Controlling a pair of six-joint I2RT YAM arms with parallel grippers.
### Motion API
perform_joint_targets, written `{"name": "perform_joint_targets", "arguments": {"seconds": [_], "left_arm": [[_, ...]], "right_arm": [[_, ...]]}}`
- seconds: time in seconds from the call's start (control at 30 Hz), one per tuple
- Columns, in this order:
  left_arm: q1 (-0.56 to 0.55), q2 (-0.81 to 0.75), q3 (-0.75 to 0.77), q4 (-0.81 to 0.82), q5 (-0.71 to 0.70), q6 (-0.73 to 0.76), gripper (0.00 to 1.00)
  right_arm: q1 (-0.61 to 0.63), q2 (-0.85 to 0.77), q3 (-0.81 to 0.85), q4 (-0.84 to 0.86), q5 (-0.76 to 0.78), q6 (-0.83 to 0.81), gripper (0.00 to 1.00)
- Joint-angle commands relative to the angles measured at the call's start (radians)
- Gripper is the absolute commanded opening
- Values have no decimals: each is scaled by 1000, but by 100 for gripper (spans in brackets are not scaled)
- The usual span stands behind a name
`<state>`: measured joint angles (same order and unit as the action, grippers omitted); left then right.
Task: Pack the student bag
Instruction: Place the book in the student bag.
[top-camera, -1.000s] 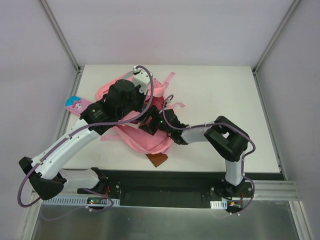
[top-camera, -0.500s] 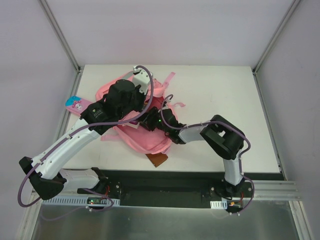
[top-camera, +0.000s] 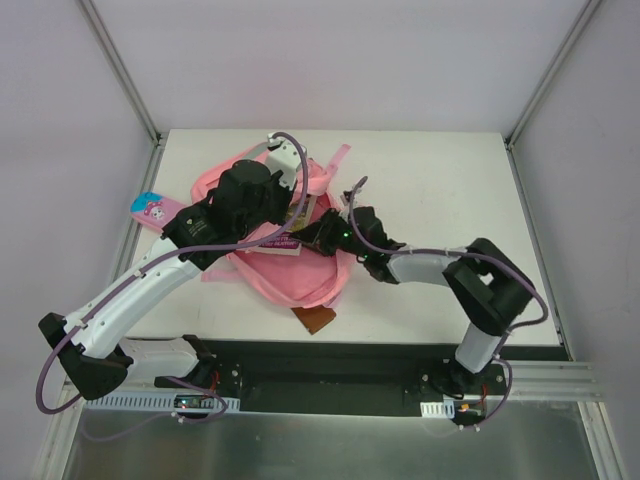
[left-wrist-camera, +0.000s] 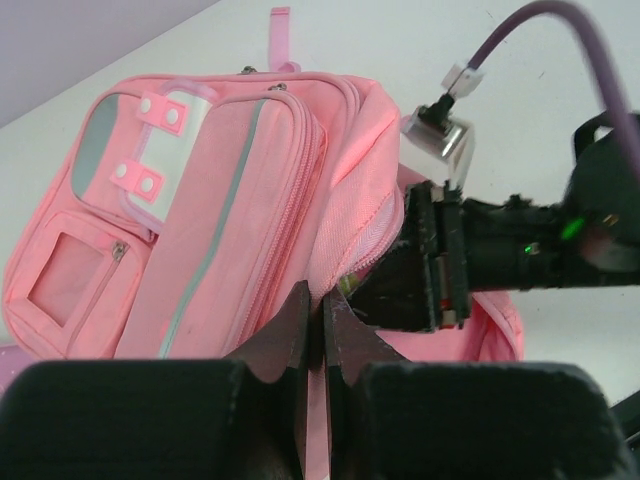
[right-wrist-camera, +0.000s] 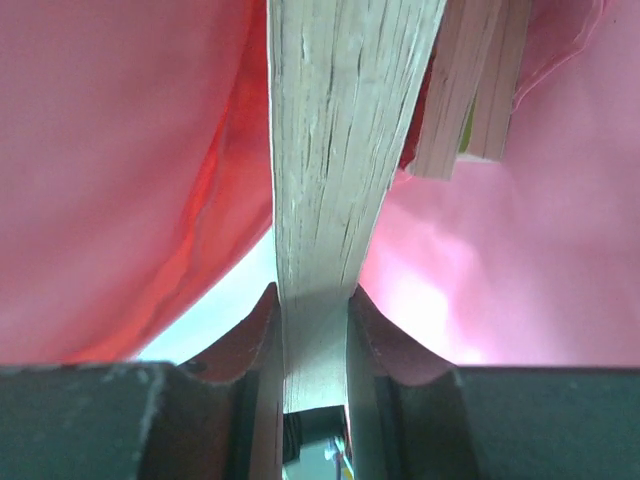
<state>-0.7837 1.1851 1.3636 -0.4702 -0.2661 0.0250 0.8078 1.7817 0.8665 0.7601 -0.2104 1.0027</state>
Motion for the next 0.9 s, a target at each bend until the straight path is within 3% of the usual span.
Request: {"name": "perform_joint_targets", "arguments": {"seconds": [0.0,0.17,0.3,0.4,0.57,0.87], "left_arm": [[14,-38,12,104,-25,0,0],[15,-39,8,107,-13,3,0],[15,-32,2,105,-7,-3,0],[15,-25,0,107,-1,-5,0],[15,-15,3,108,5,-4,0],[17,2,3,116,34,-13,0]], "right_arm": [[-84,-191,-29,-85,-285,-119,1],[-162,-266,-32,-356,-545,-308,1],[-157,-332,48,-826,-580,-589,1],[-165,-384,69,-984,-581,-703,1],[-206,-384,71,-989,-665,-671,1],[-206,-113,239,-1095,-647,-803,1]]}}
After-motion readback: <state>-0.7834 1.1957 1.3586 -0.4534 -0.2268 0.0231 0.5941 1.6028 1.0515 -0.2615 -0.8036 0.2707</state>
